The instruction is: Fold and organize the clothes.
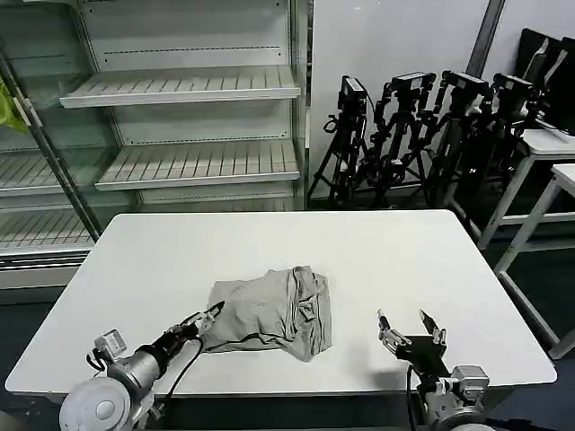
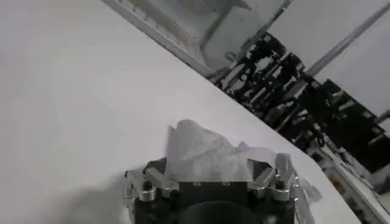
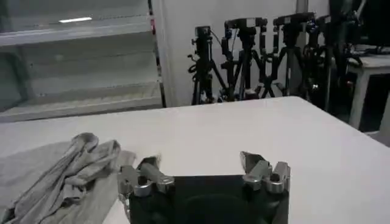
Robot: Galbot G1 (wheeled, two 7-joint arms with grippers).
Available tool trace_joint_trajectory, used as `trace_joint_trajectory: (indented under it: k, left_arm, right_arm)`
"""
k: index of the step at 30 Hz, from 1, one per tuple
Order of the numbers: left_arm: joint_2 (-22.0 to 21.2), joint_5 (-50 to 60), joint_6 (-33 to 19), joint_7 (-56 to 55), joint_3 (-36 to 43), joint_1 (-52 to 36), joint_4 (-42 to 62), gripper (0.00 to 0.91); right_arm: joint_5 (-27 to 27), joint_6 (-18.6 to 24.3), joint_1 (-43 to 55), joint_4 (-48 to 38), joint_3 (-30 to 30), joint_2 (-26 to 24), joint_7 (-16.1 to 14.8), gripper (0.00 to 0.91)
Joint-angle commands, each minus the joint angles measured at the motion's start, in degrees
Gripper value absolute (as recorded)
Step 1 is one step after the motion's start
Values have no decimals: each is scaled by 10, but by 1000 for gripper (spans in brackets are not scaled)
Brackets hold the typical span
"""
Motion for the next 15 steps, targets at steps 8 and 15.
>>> trace_joint_trajectory:
  k: [8, 15]
  left_arm:
    - [11, -21, 0, 83, 50, -67, 97, 907]
    - [5, -31, -1, 84, 55, -74, 102, 836]
  right_arm:
    - [13, -1, -17, 19, 20, -4, 1, 907]
    - [17, -2, -24, 23, 27, -5, 1, 907]
